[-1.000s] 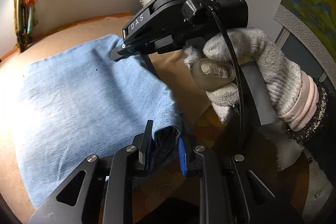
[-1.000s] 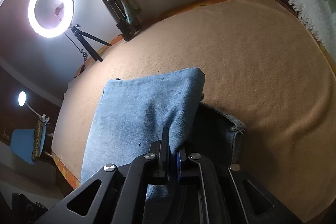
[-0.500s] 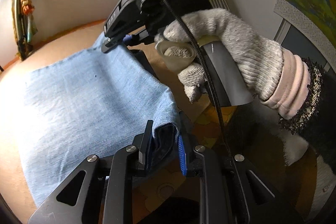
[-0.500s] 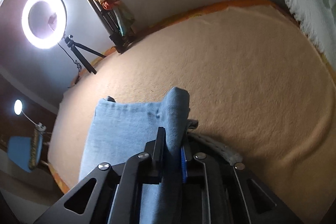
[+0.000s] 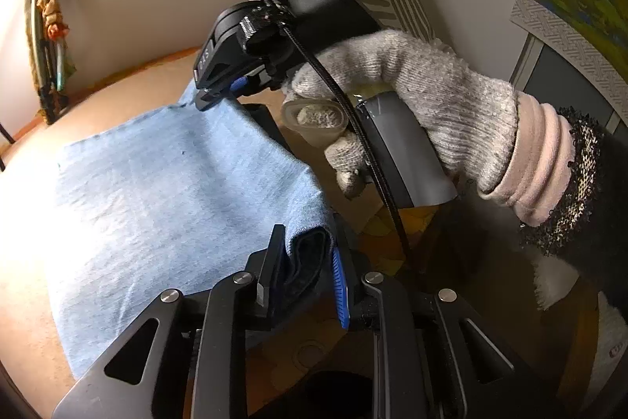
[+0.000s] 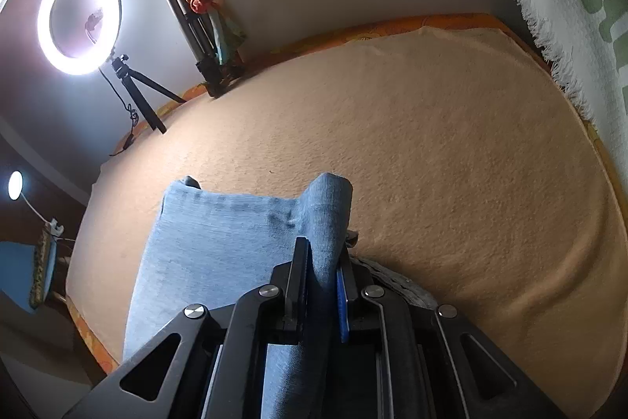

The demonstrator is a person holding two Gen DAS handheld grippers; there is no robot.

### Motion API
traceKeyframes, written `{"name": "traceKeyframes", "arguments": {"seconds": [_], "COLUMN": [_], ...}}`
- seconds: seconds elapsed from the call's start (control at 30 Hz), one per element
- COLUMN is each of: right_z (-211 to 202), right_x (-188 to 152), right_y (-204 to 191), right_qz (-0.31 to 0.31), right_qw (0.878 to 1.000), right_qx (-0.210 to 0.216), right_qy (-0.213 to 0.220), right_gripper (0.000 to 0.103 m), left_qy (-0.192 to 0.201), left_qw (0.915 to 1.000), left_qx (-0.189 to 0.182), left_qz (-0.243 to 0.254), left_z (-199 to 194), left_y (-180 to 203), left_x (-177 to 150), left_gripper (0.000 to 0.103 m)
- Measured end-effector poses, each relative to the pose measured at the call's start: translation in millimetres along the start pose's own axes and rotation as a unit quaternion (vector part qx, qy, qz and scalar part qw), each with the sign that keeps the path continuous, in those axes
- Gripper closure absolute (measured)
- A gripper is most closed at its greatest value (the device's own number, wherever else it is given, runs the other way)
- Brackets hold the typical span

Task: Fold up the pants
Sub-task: 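Lower the folded edge onto the jeans stack with both tools, then open both tools and release the folded jeans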

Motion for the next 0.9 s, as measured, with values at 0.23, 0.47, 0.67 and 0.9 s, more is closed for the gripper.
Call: {"name": "traceKeyframes", "arguments": {"seconds": [0.23, 0.47, 0.67, 0.9], "right_z": [-4.9, -35.3, -66.9, -90.9], "right_x": [0.0, -9.8, -48.9, -94.2], "right_y": [0.4, 11.9, 10.3, -0.1], "right_qz": [0.003, 0.015, 0.01, 0.002], "right_qw": [1.0, 1.0, 0.999, 0.999], "right_qx": [-0.008, -0.01, -0.004, 0.006], "right_qy": [0.002, 0.02, 0.032, 0.037], "right_gripper": [0.085, 0.063, 0.063, 0.063], "left_qy": [-0.003, 0.016, 0.056, 0.09], "left_qw": [0.9992, 0.9989, 0.9978, 0.9881], "left_qx": [-0.04, -0.045, 0.011, 0.111], "left_qz": [-0.004, -0.006, -0.034, -0.058], "left_z": [-1.8, -29.8, -91.7, -192.6], "left_y": [7.4, 9.4, -31.9, -81.9], "left_x": [-6.0, -10.3, -10.9, 3.8], "left_gripper": [0.082, 0.078, 0.078, 0.078]}}
Point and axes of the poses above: each gripper's, at about its wrist camera, not at the fingertips, and z roughly the way its jaws point, y to its right, x to its top, the point moved 3 cm from there along z, roughly the way its jaws point, and after that the axes turned 8 degrees about -x, right-handed, at the moved point
